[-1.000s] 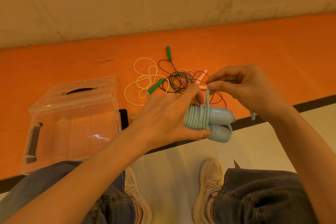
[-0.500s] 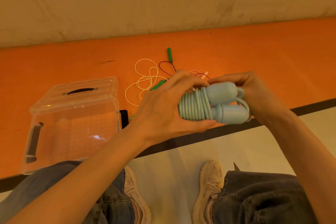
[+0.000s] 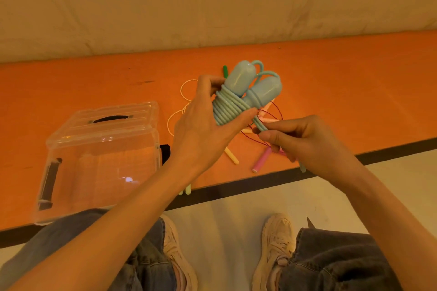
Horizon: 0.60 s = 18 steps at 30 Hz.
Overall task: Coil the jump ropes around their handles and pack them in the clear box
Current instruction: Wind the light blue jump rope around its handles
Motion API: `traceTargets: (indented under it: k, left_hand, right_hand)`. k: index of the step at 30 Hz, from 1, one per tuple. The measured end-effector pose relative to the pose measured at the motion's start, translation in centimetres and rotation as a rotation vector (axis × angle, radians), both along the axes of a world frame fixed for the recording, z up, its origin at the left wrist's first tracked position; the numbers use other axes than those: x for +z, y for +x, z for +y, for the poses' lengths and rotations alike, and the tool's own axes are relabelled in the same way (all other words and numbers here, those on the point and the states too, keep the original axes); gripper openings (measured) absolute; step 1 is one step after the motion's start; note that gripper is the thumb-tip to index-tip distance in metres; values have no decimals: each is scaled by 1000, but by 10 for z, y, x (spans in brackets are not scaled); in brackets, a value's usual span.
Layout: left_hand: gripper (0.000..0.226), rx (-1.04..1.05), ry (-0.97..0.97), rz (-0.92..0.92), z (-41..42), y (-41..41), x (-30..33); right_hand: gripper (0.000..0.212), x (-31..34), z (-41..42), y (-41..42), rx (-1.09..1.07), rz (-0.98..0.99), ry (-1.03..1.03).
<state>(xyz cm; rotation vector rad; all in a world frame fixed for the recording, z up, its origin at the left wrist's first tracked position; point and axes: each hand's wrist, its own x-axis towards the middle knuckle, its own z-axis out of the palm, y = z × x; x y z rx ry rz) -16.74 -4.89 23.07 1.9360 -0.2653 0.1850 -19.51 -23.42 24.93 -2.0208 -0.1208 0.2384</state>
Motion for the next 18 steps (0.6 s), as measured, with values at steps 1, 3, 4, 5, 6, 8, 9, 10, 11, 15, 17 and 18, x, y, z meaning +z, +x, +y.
traceTargets:
  k: [1, 3, 4, 5, 6, 8, 9, 10, 11, 15, 17, 18]
  left_hand:
    - [54, 11, 9, 4, 0, 0, 0]
    - [56, 19, 12, 21, -1, -1, -1]
    - [57, 17, 29, 26, -1, -2, -1]
    - [58, 15, 65, 24, -1, -3, -1]
    - [59, 12, 112, 16, -2, -4, 0]
    - [59, 11, 193, -14, -2, -5, 1]
    - [60, 13, 229, -38, -3, -4, 2]
    - [60, 16, 270, -66, -3, -4, 2]
    - [61, 18, 314, -95, -4, -4, 2]
    - [61, 17, 453, -198, -5, -5, 2]
    - [60, 28, 490, -264, -6, -5, 1]
    - [59, 25, 497, -293, -7, -5, 0]
  right_hand:
    - [21, 2, 2, -3, 19, -16, -13]
    - [23, 4, 4, -9, 51, -42, -53]
    - [24, 6, 3, -10, 56, -47, -68]
    - [25, 7, 2, -11, 53, -46, -75]
    - [26, 8, 1, -12, 38, -37, -72]
    - [28, 10, -1, -12, -12, -13, -65]
    - [30, 10, -1, -11, -40, 2, -61]
    - [31, 10, -1, -11, -64, 20, -55]
    - [31, 10, -1, -11, -82, 43, -43]
    - [30, 11, -2, -12, -112, 131, 72]
    - [31, 11, -2, -12, -105, 152, 115]
    - [34, 11, -1, -12, -98, 152, 121]
